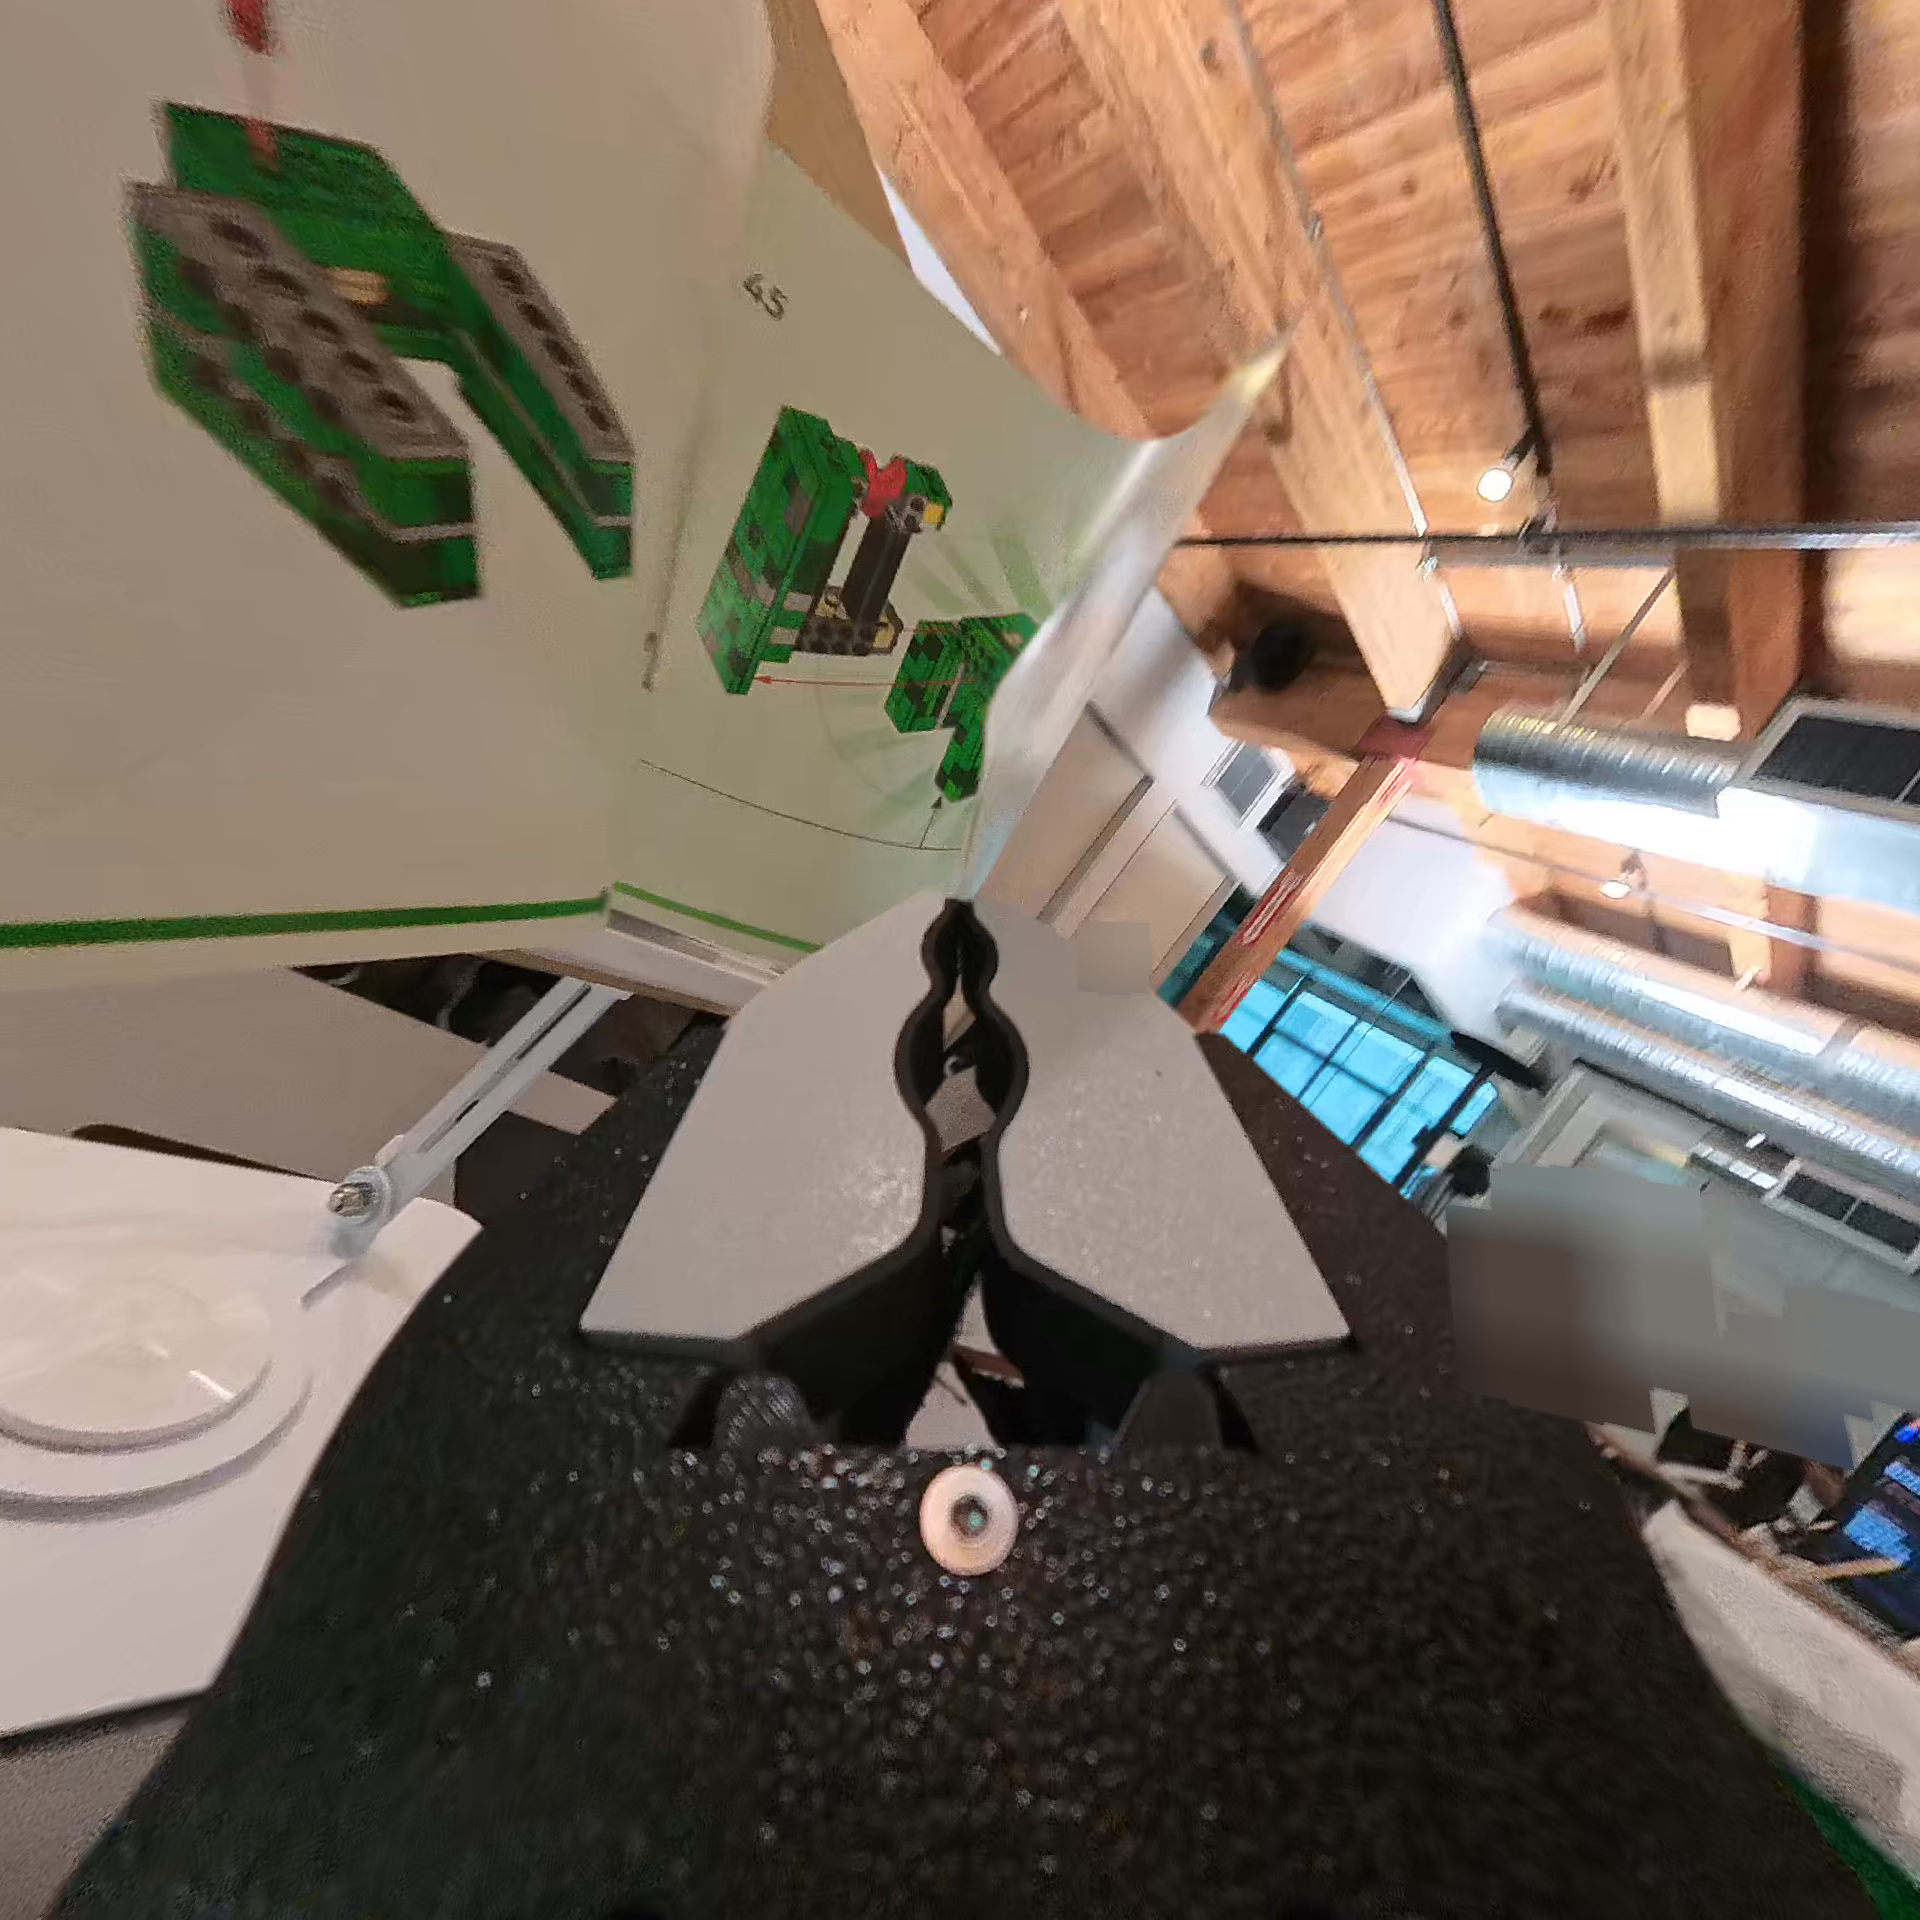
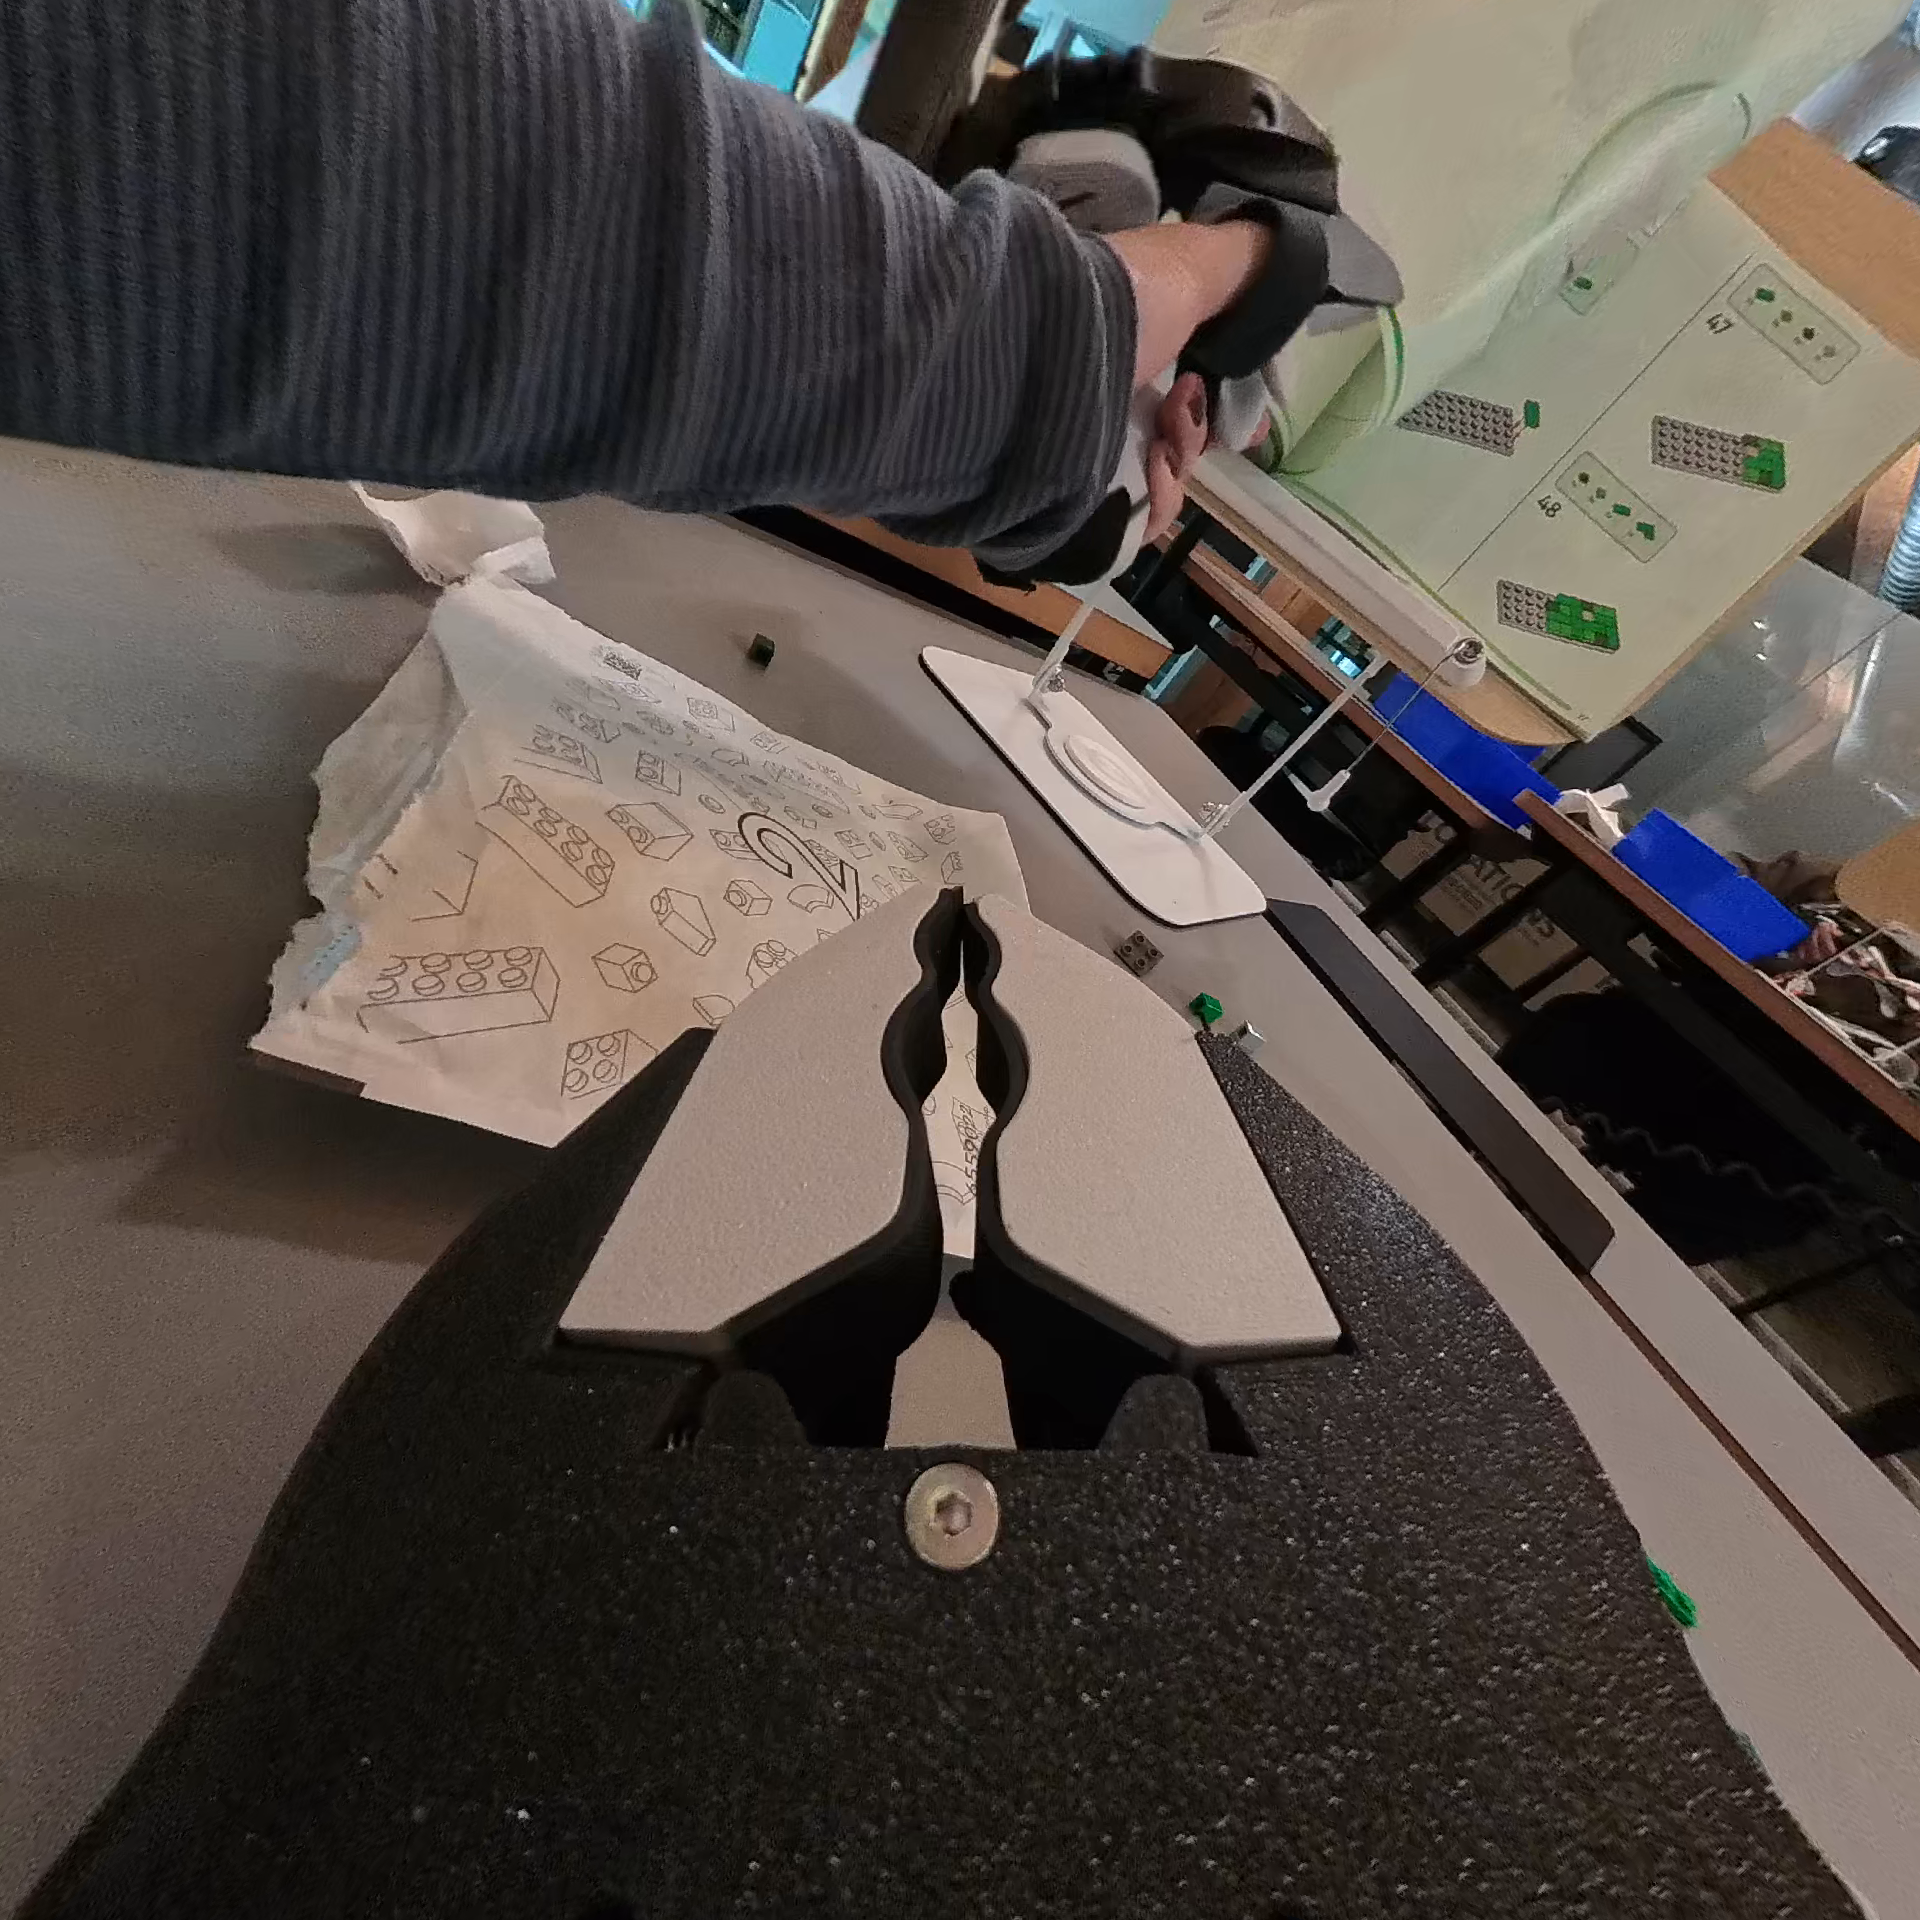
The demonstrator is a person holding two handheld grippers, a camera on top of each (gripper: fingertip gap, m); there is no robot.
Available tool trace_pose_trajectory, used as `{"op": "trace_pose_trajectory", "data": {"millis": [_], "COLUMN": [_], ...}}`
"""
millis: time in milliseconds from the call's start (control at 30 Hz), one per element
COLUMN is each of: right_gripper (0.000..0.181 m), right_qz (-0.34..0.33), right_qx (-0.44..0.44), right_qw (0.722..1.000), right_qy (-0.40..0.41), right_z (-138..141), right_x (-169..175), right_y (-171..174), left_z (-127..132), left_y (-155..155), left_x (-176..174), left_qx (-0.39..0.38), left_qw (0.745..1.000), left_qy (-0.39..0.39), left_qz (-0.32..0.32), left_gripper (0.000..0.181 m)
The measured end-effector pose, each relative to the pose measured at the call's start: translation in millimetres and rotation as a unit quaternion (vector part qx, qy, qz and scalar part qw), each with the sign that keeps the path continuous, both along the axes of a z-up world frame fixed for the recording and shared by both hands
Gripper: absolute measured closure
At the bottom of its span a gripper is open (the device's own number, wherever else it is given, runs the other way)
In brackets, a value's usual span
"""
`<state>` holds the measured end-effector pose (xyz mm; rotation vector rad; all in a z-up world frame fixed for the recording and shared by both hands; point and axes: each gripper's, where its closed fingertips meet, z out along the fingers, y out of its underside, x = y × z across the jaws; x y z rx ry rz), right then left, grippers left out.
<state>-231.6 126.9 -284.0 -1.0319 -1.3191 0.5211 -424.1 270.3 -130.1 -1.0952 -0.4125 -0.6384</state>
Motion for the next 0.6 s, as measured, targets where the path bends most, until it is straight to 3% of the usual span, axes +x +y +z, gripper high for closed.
{"op": "trace_pose_trajectory", "data": {"millis": [300, 600], "right_gripper": [0.181, 0.181], "right_qz": [0.000, 0.001], "right_qx": [0.002, 0.003], "right_qw": [1.000, 1.000], "right_qy": [-0.002, -0.003], "right_z": [-0.6, -0.9], "right_x": [-0.4, -0.5], "right_y": [-0.4, -0.5], "left_z": [-1.5, -4.7], "left_y": [17.4, 20.8], "left_x": [15.5, 19.3], "left_qx": [-0.064, -0.080], "left_qw": [0.992, 0.989], "left_qy": [0.103, 0.122], "left_qz": [0.021, 0.018], "left_gripper": [0.181, 0.181]}}
